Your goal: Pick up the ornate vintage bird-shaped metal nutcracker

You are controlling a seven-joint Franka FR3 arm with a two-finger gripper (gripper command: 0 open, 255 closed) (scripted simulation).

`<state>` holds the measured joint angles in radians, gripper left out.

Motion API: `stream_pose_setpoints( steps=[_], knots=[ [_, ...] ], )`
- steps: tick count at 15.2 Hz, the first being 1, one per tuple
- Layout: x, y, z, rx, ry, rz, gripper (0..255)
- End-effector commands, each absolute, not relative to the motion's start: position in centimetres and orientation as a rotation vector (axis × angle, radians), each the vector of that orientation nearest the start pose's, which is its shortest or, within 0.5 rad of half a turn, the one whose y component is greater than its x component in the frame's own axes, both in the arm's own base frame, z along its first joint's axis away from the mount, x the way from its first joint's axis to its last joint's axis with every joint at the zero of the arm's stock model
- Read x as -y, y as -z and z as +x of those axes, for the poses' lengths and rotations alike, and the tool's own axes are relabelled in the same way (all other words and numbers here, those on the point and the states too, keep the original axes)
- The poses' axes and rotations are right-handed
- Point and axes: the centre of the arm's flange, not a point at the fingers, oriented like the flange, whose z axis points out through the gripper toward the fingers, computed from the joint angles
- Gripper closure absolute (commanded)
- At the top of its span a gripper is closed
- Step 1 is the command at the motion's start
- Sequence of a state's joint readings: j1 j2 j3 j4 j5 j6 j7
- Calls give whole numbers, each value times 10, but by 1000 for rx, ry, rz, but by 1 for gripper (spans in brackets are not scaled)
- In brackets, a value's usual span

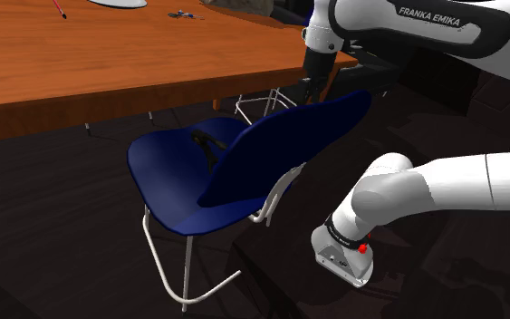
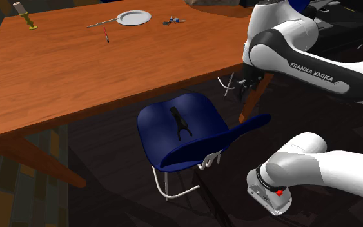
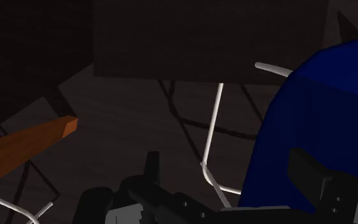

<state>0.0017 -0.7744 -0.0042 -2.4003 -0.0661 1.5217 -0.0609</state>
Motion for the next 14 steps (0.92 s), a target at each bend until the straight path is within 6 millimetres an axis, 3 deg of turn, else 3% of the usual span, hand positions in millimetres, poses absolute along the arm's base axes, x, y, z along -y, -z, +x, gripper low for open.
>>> stream_pose_setpoints(
  steps=[1,14],
  knots=[
    [8,-562,302,96,-170,-3196,0],
    [-155,-546,373,-90,-286,-3219,0]
  ],
)
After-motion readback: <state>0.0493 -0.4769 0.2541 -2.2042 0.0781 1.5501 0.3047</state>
